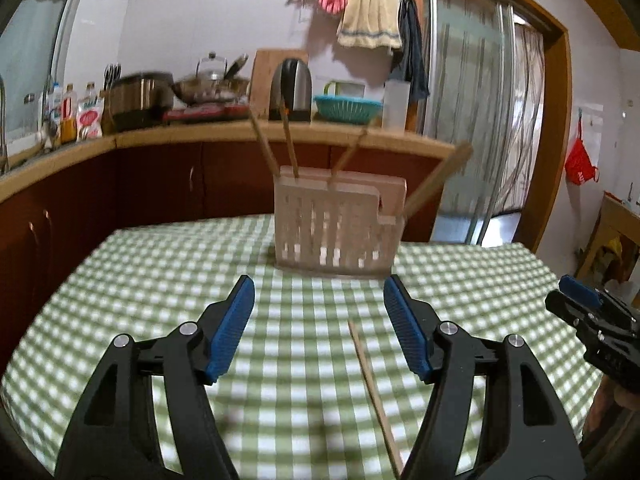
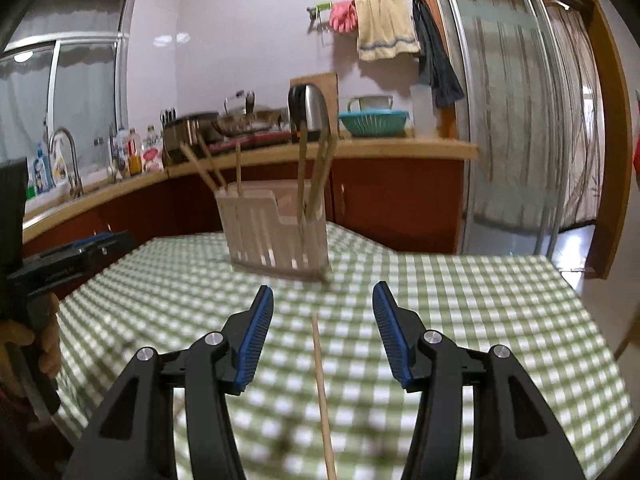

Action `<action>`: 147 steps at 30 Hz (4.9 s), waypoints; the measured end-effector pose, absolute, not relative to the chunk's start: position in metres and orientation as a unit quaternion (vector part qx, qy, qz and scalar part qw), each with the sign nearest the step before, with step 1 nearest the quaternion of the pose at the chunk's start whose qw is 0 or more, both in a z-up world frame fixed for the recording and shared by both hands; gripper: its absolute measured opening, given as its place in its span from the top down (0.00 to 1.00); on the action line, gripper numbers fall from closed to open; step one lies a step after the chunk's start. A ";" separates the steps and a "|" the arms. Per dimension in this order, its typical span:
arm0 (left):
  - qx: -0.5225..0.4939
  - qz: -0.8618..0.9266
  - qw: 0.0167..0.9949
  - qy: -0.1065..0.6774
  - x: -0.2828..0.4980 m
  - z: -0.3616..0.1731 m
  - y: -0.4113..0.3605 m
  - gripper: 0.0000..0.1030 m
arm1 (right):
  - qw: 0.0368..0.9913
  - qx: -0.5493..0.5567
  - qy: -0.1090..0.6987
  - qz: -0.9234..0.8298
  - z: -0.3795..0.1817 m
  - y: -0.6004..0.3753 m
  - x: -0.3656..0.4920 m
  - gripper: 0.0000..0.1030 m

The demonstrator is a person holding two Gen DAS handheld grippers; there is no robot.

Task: Organize utensils
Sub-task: 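Move both tools back over the last two chopsticks on the cloth, then close the right tool on a chopstick while the left tool grasps the other, then lift both held chopsticks and carry them above the beige holder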

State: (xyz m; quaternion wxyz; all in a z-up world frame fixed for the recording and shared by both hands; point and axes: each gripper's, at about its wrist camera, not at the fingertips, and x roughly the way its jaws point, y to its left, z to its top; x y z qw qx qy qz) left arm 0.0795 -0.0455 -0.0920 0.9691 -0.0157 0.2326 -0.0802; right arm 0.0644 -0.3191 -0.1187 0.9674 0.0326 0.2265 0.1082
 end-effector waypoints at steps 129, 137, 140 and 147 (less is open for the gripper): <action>0.008 -0.075 0.974 0.213 0.053 -0.064 -0.018 0.94 | 0.970 0.036 0.185 0.154 -0.053 -0.293 0.068 0.93; 0.003 -0.074 0.975 0.210 0.076 -0.057 -0.010 0.94 | 0.972 0.032 0.173 0.157 -0.044 -0.283 0.095 0.93; 0.003 -0.074 0.975 0.209 0.085 -0.055 -0.010 0.94 | 0.972 0.031 0.169 0.158 -0.043 -0.280 0.101 0.93; -0.001 -0.079 0.975 0.206 0.097 -0.054 -0.010 0.94 | 0.972 0.031 0.166 0.161 -0.041 -0.277 0.110 0.93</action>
